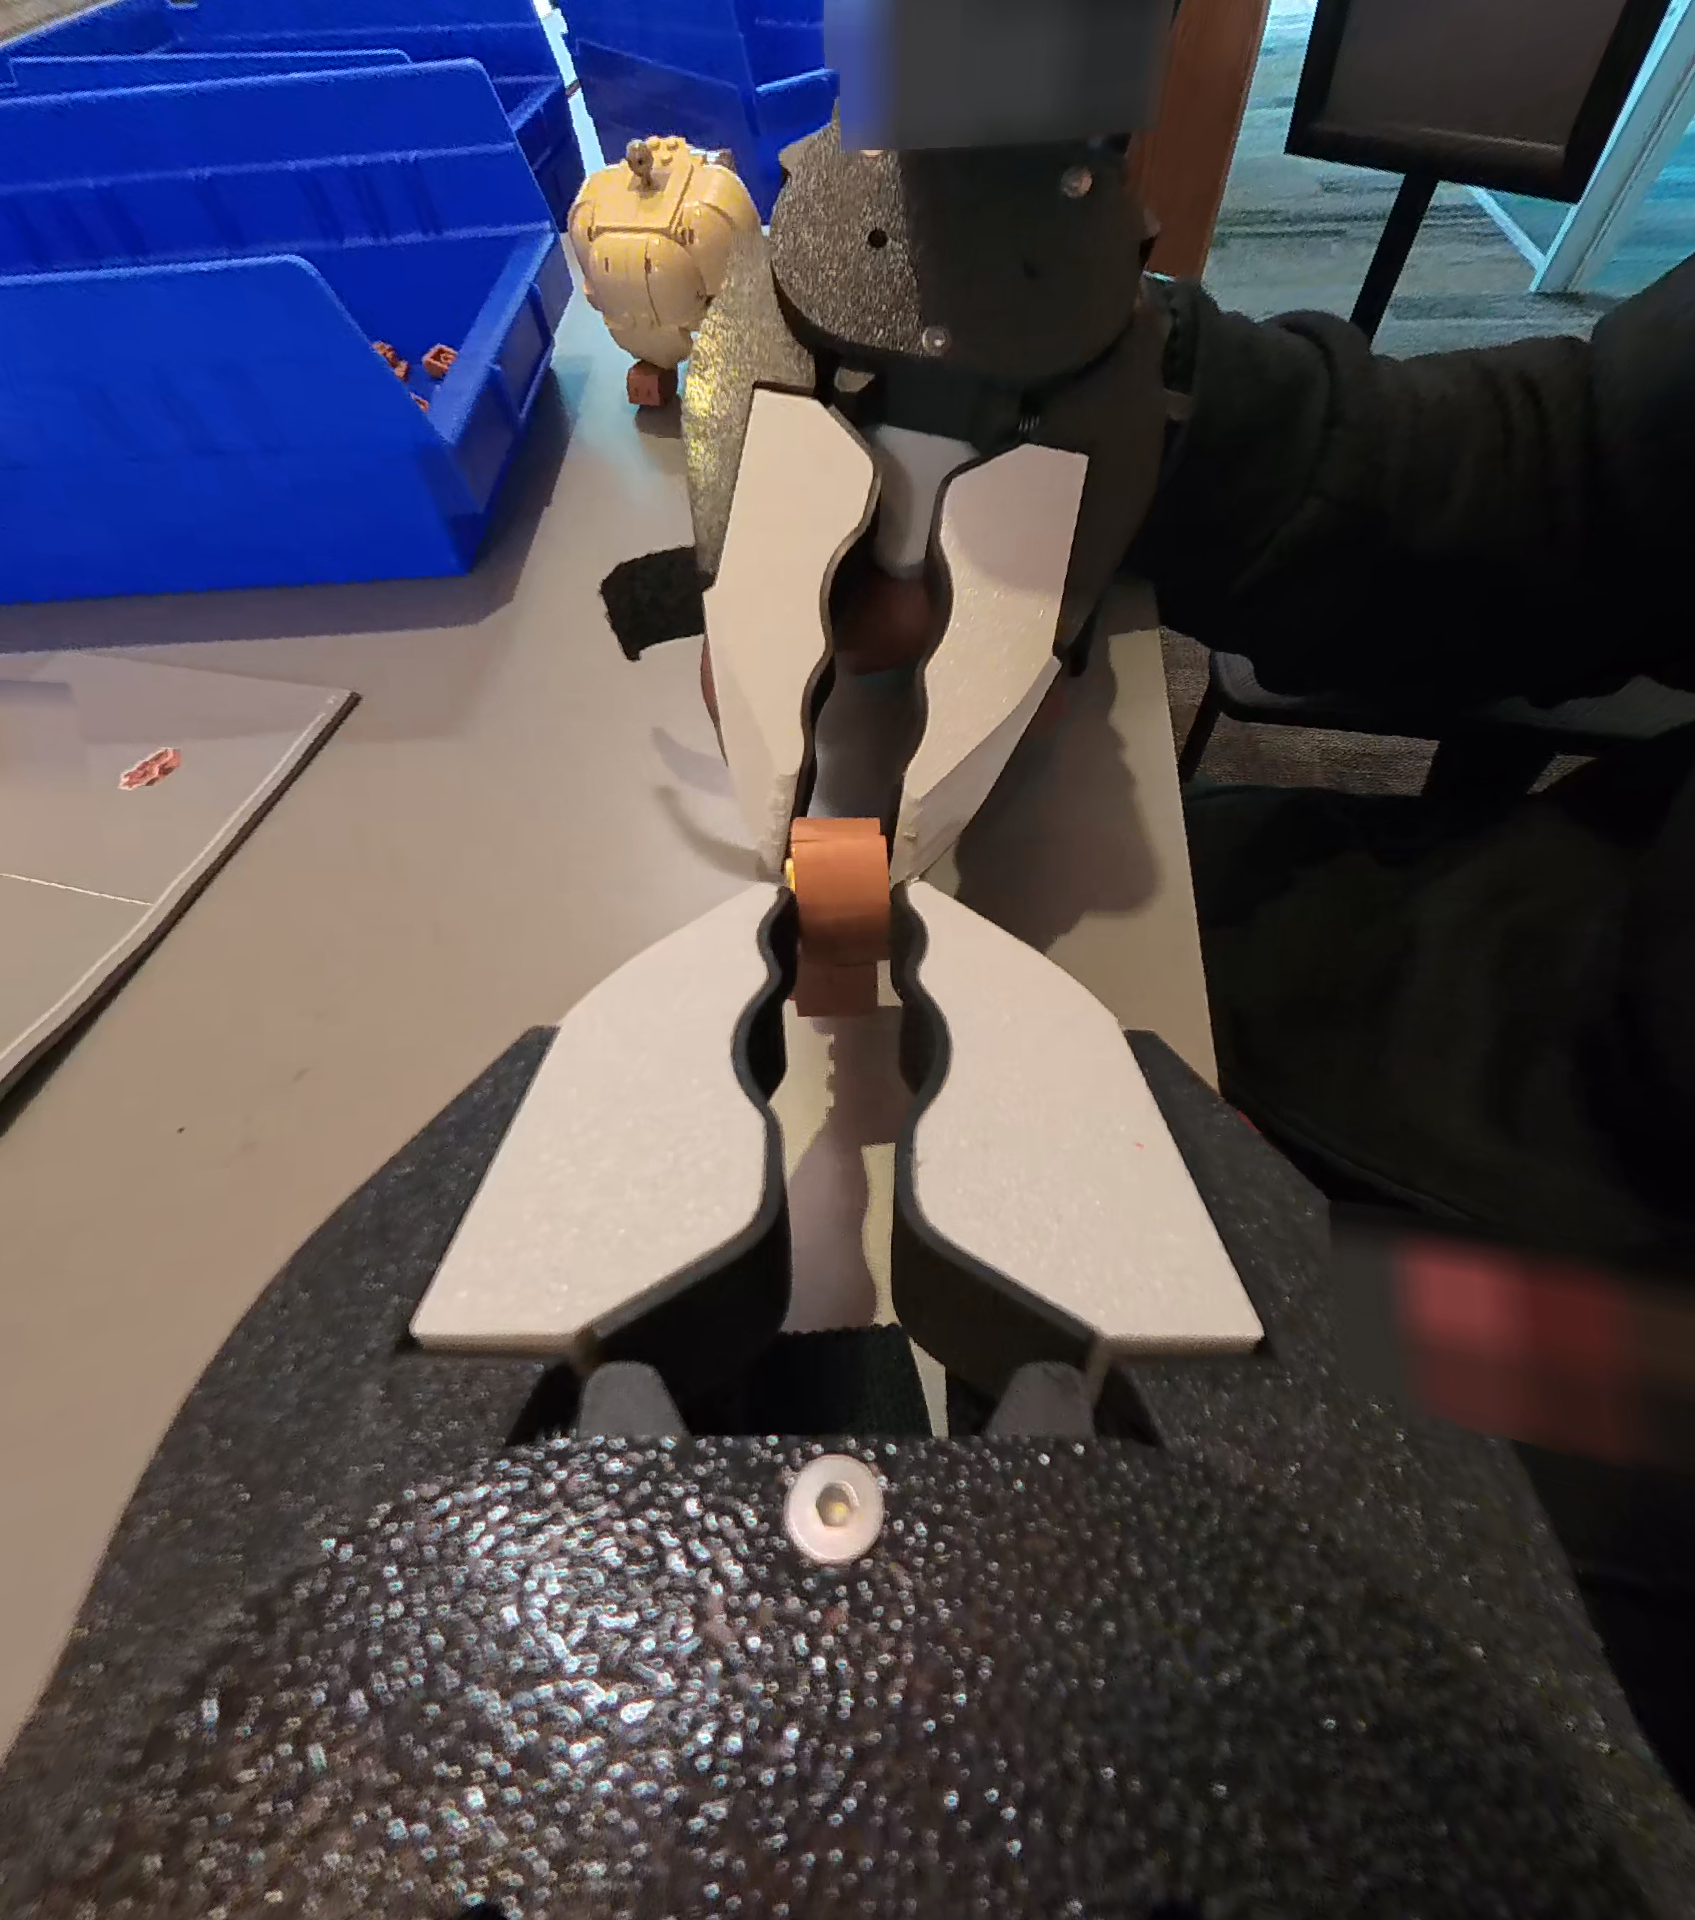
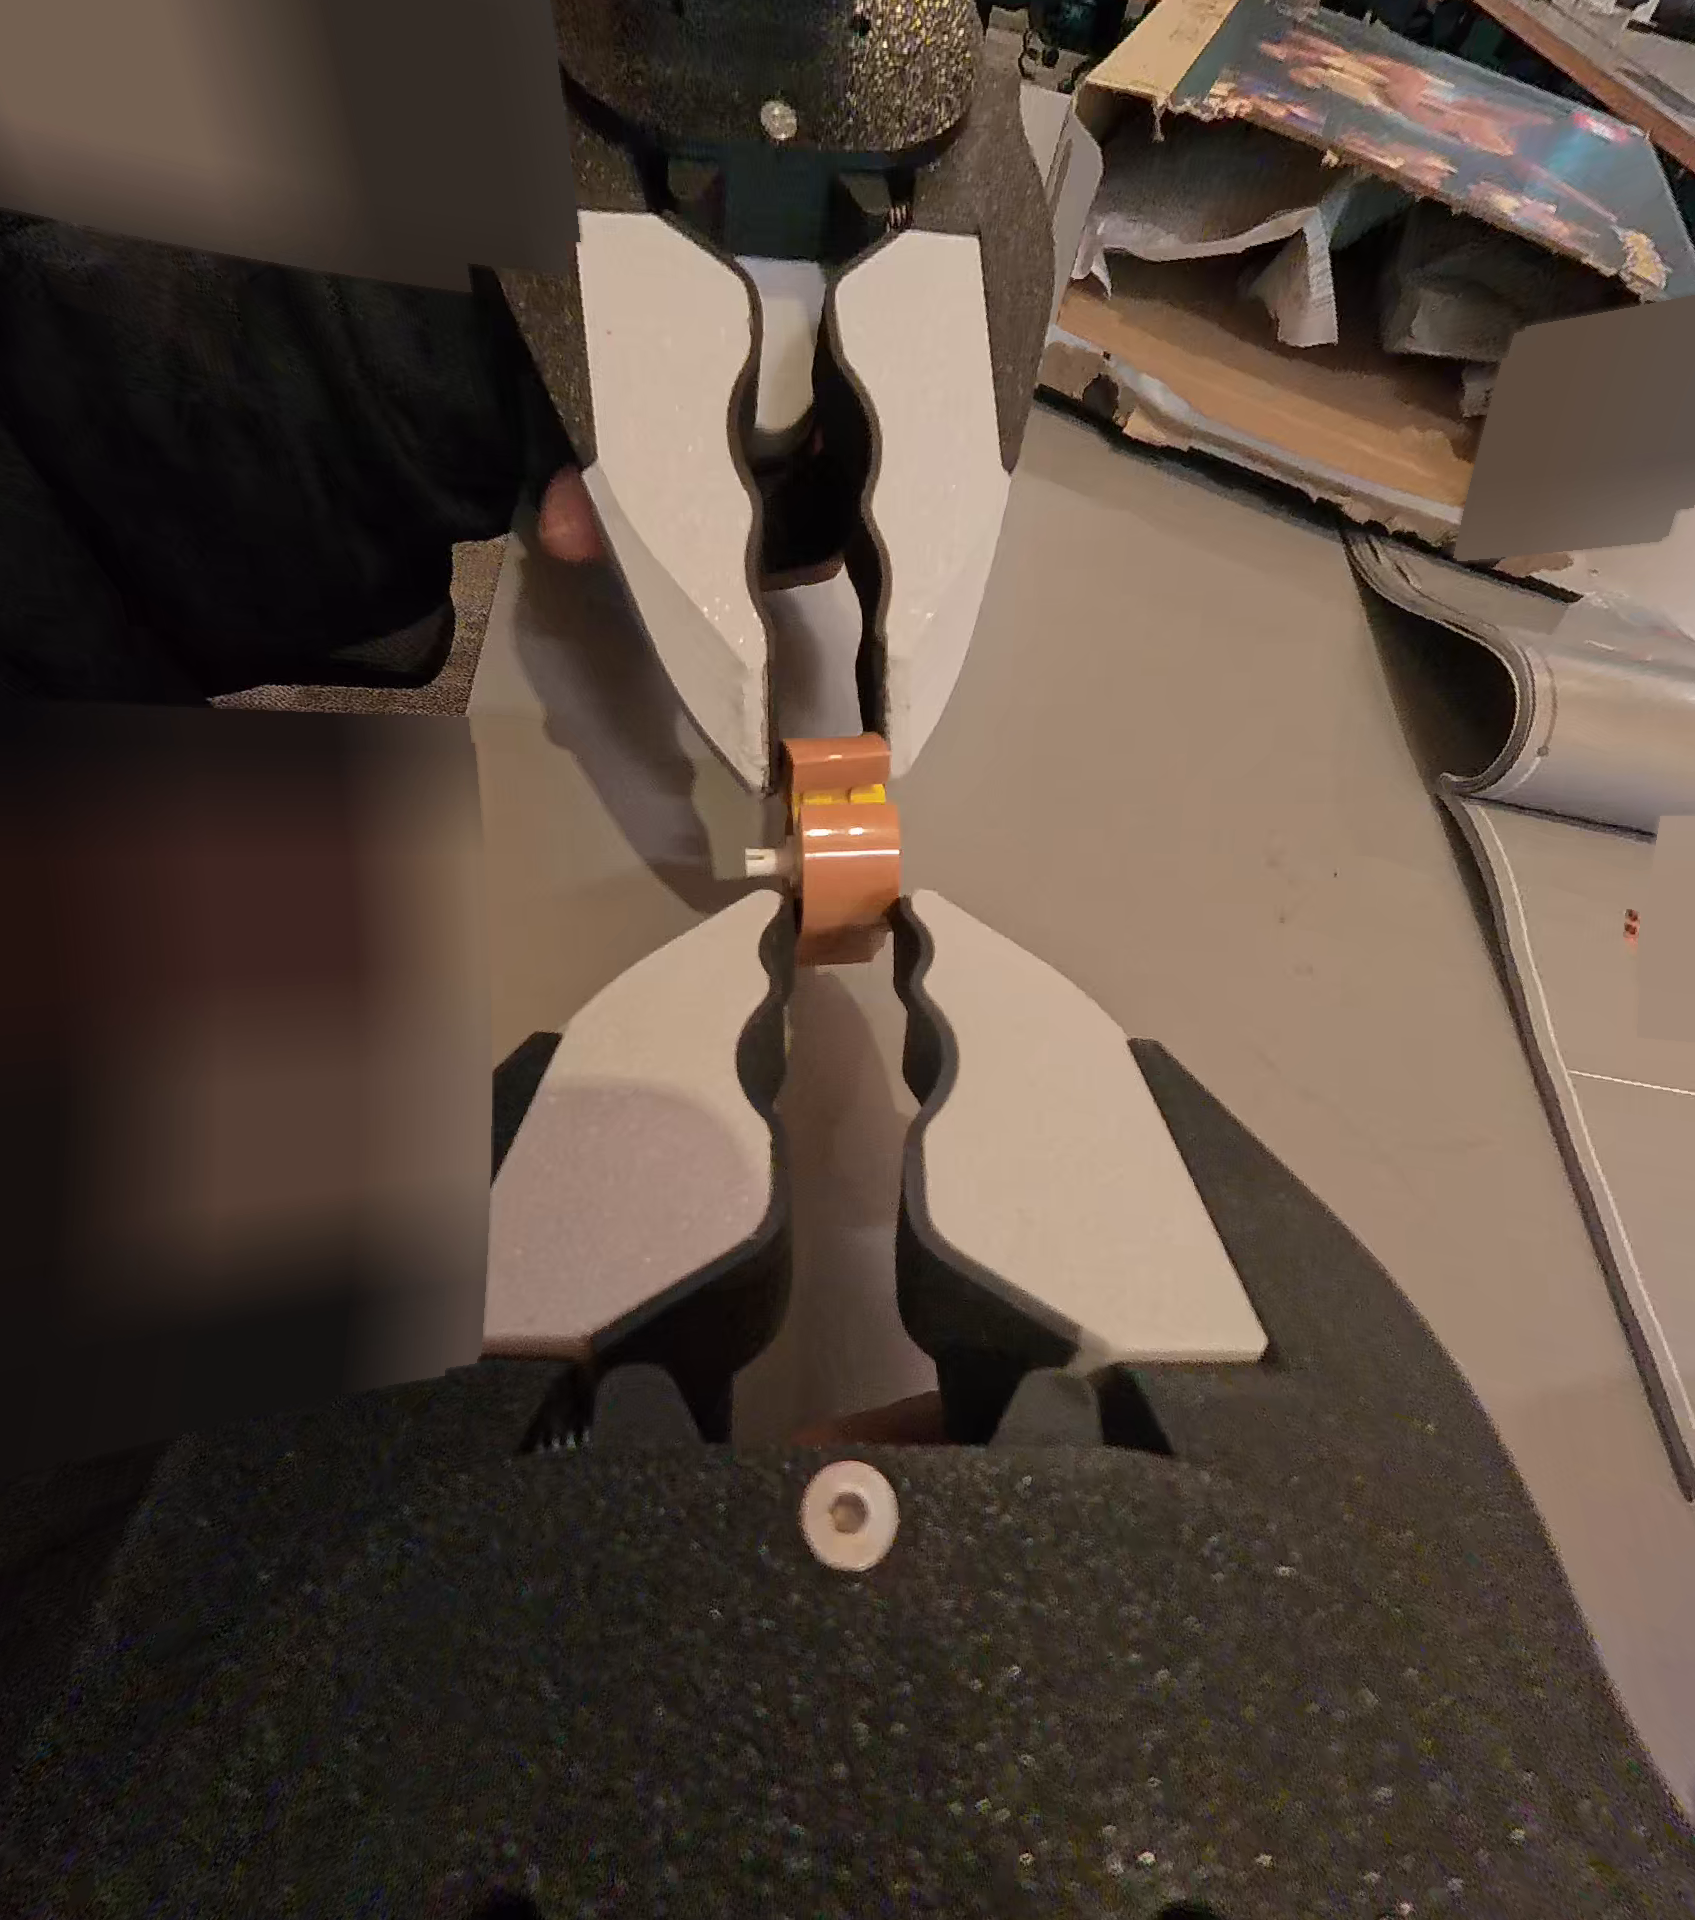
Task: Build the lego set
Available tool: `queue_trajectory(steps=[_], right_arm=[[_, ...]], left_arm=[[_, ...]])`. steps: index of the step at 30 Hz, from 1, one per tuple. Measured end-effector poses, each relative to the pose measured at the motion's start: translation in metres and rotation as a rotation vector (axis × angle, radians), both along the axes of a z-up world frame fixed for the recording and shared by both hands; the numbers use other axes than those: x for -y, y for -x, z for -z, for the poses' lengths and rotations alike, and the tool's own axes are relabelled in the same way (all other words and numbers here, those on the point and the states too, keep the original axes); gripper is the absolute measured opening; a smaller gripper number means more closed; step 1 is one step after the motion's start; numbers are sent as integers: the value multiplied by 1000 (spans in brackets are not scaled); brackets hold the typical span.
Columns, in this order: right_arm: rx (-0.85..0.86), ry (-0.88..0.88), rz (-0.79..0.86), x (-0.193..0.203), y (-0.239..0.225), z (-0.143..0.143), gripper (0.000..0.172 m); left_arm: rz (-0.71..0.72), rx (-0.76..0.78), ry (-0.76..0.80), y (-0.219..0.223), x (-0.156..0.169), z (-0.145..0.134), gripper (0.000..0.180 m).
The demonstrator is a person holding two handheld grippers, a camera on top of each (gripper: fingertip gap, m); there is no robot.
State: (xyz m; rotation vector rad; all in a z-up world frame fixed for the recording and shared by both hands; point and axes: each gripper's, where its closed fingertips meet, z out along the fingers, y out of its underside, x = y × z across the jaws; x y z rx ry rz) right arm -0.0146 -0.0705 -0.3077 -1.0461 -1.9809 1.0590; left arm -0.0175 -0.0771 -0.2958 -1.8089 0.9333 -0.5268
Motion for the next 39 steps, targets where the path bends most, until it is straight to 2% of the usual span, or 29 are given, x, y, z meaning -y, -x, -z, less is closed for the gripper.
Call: queue_trajectory(steps=[21,27,33,39], right_arm=[[-10,-2,-19,3,0,-2,17],[-28,33,-9,-3,-2,-11,17],[-32,111,-9,-9,-2,-28,17],[-22,113,-18,-7,-1,-32,17]], left_arm=[[12,-8,-17,-6,2,-1,22],[-16,39,-21,0,-2,-3,29],[-21,137,-36,2,-6,-11,29],[-19,163,-53,0,-7,-15,24]])
